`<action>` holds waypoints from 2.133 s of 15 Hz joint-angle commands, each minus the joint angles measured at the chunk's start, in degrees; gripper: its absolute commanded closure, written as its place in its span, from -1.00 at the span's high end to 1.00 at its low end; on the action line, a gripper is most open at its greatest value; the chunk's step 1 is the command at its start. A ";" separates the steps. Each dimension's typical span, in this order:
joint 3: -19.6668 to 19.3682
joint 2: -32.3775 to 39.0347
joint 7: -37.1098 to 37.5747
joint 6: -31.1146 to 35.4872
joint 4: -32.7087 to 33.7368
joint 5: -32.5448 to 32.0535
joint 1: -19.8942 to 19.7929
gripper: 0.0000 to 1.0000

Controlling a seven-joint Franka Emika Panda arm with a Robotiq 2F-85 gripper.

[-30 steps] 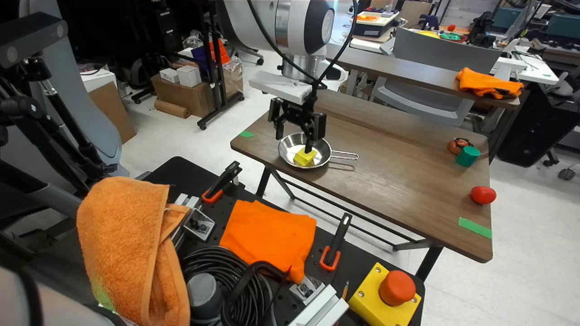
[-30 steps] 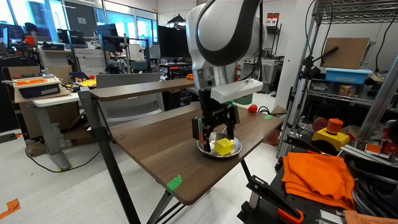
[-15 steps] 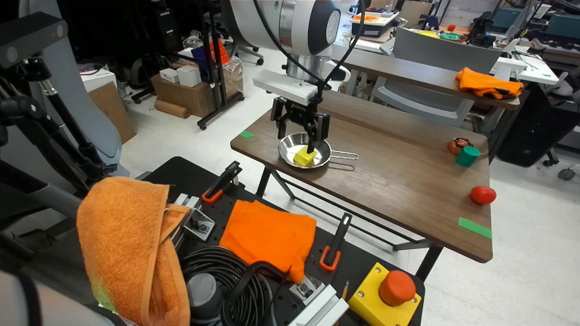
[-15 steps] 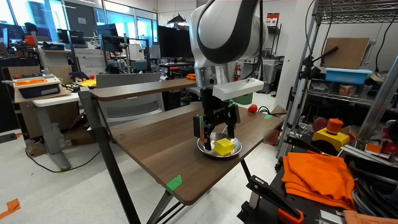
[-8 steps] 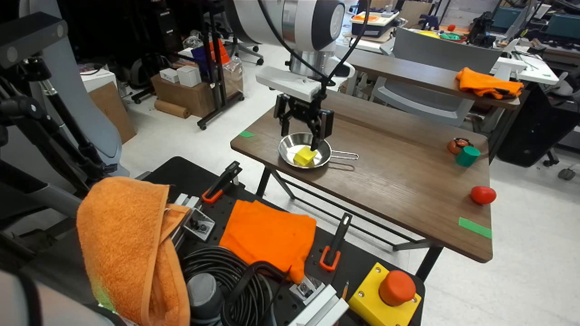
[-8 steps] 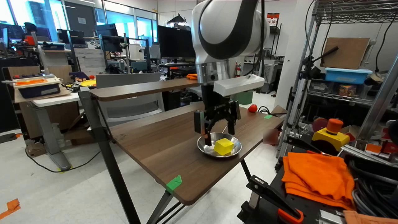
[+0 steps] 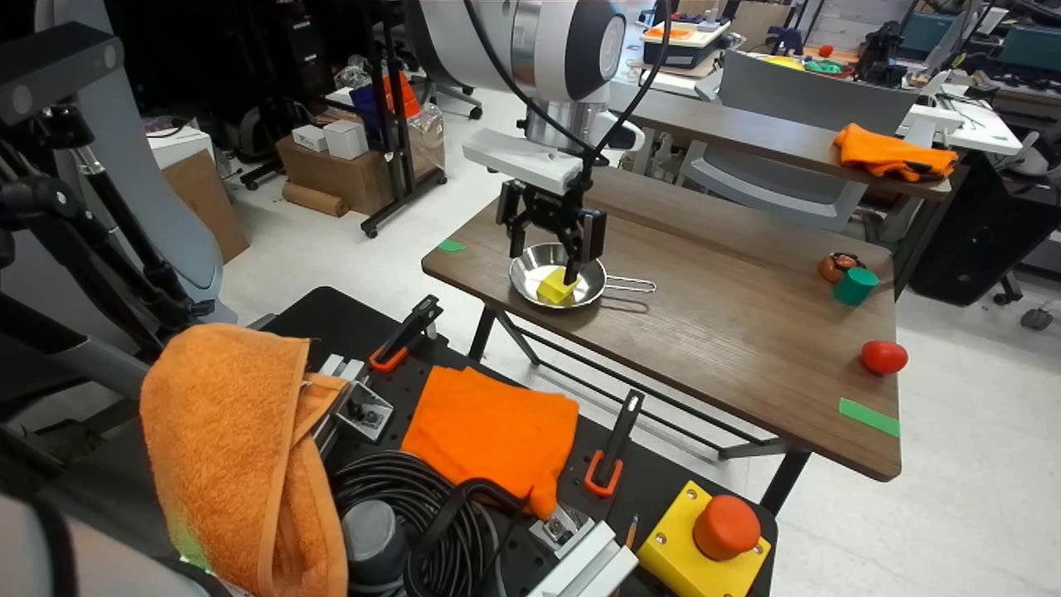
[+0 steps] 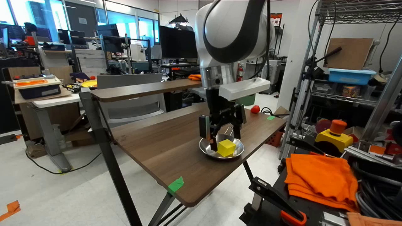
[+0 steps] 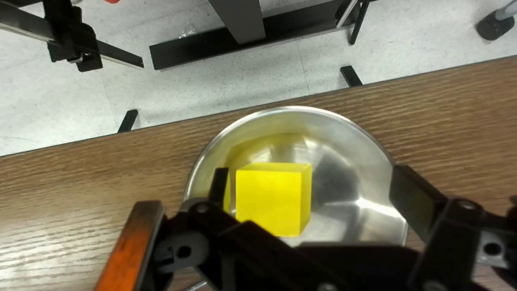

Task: Put the yellow block on the silver pan then remove it from the pan

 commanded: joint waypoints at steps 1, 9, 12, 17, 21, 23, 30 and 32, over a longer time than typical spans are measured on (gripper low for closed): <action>-1.34 -2.66 1.94 0.48 -1.86 -1.93 0.83 1.00; -0.91 -6.58 0.27 0.99 -4.16 -0.72 -1.02 1.00; -1.20 -7.67 1.02 0.34 -4.85 -0.83 -1.18 1.00; -1.20 -9.33 0.11 0.72 -5.72 0.15 -2.56 1.00; 1.74 -10.52 -10.39 -0.31 -5.30 6.48 -6.60 1.00; 2.29 -10.81 -13.50 -0.59 -5.14 7.76 -7.61 1.00; 1.91 -9.92 -11.69 0.87 -5.46 5.13 -5.97 1.00; 2.02 -9.40 -11.30 0.77 -5.32 4.50 -5.43 1.00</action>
